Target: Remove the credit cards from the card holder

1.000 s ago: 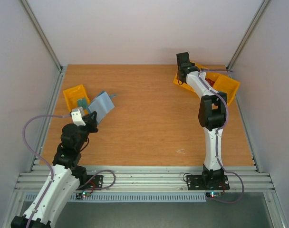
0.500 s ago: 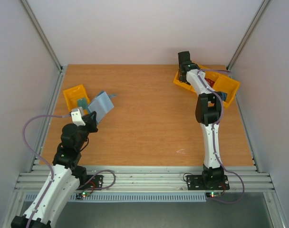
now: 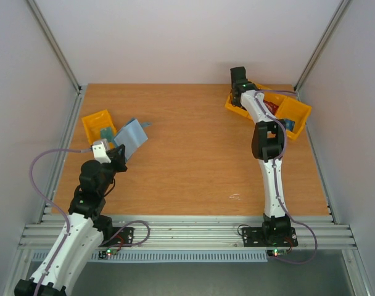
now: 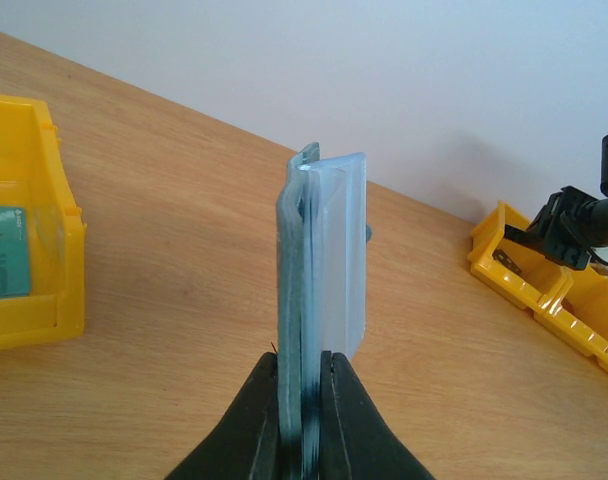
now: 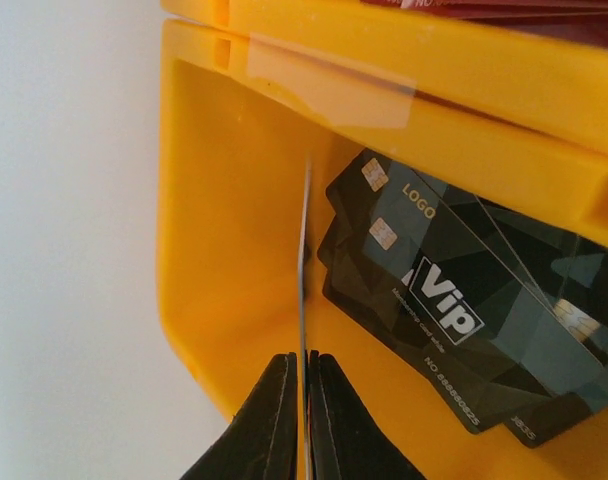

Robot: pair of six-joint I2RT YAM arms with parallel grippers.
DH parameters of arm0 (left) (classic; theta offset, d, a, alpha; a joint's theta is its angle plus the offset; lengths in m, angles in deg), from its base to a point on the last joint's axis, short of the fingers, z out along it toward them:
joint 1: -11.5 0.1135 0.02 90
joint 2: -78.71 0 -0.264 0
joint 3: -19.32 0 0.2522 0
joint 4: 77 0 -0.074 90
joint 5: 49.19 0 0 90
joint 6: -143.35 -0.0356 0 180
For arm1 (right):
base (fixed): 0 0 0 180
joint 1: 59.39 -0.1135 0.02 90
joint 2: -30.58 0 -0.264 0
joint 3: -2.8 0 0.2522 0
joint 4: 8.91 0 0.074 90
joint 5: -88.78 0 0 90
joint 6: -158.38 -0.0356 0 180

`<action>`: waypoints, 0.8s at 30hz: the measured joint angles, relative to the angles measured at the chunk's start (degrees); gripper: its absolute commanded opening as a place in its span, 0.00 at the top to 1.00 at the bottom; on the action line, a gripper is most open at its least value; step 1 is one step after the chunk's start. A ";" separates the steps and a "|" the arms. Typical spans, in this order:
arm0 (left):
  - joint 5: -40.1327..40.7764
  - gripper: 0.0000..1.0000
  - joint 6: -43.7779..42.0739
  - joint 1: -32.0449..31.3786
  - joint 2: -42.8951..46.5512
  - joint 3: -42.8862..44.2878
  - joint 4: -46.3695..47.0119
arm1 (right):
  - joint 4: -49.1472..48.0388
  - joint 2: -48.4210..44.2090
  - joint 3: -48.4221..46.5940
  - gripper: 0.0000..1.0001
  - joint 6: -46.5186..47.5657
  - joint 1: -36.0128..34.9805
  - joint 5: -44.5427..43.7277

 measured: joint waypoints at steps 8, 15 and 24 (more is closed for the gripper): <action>0.02 1.00 0.00 0.00 -0.37 0.00 0.02 | 0.00 2.89 -2.45 0.74 0.09 0.94 2.25; 0.04 1.00 0.00 0.00 -0.68 0.00 0.02 | -0.04 2.89 -2.51 0.66 0.35 1.16 4.83; -0.04 1.00 0.00 0.00 -0.68 0.00 0.07 | -3.39 0.59 -2.51 0.66 11.32 0.87 8.96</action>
